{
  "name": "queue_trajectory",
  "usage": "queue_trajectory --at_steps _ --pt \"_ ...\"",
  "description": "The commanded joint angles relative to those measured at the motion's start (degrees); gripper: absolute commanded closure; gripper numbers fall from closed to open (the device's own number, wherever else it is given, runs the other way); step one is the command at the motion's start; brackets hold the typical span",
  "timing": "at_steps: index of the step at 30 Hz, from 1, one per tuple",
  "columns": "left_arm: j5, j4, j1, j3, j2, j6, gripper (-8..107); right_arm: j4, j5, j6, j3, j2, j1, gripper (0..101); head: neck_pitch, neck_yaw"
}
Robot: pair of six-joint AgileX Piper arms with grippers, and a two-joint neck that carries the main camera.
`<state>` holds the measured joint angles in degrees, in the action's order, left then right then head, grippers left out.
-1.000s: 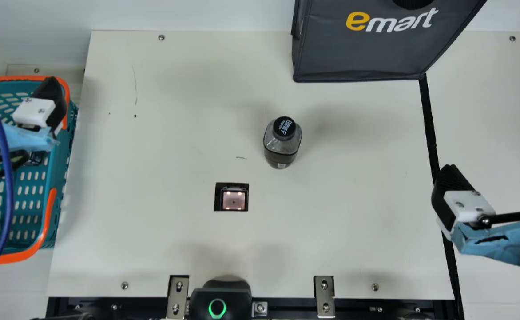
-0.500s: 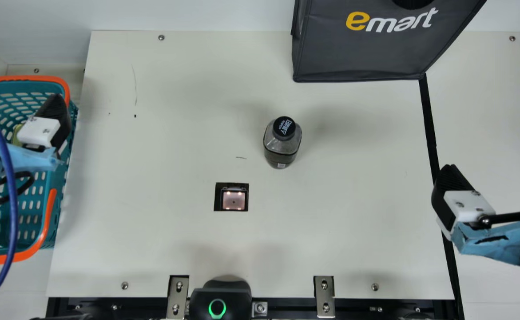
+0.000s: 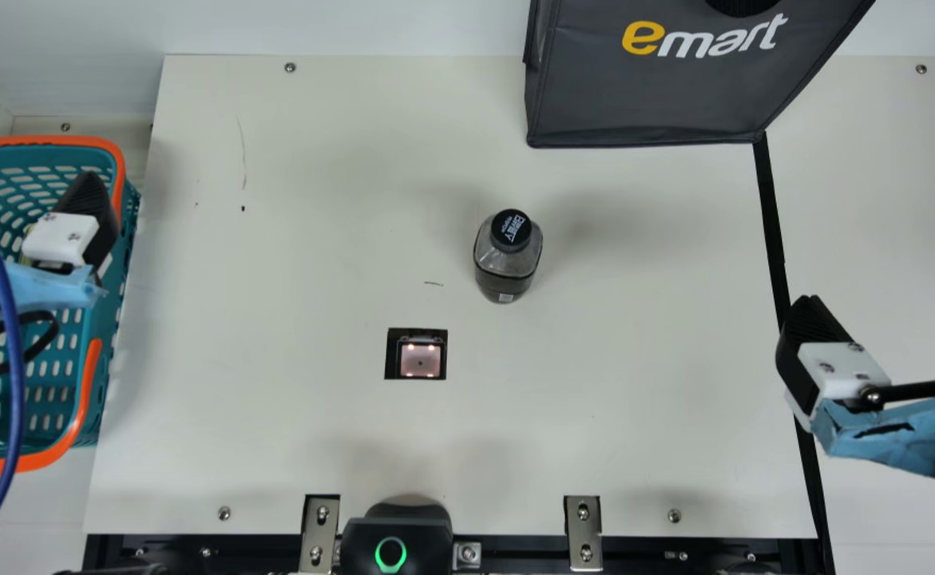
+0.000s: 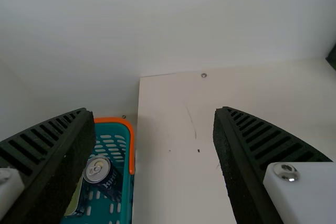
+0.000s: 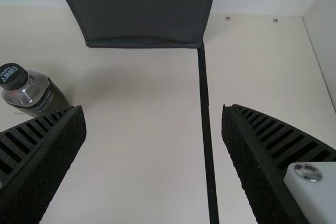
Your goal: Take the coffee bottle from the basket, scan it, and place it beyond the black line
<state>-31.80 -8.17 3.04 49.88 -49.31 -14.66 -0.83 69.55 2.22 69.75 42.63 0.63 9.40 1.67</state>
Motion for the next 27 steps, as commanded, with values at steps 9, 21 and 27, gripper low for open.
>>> queue_trajectory --at_steps 9,21,27 --pt "-0.10 1.85 -0.50 0.00 0.04 2.07 9 0.00 0.00 0.00 0.00 0.00 0.00 10 -1.48 -0.09" --pt "0.00 3.31 -0.93 0.03 0.00 3.57 9 0.00 0.00 0.00 0.00 0.00 0.00 10 -1.48 -0.09" --pt "0.00 3.31 -0.93 0.03 0.00 3.57 9 0.00 0.00 0.00 0.00 0.00 0.00 10 -1.48 -0.09"
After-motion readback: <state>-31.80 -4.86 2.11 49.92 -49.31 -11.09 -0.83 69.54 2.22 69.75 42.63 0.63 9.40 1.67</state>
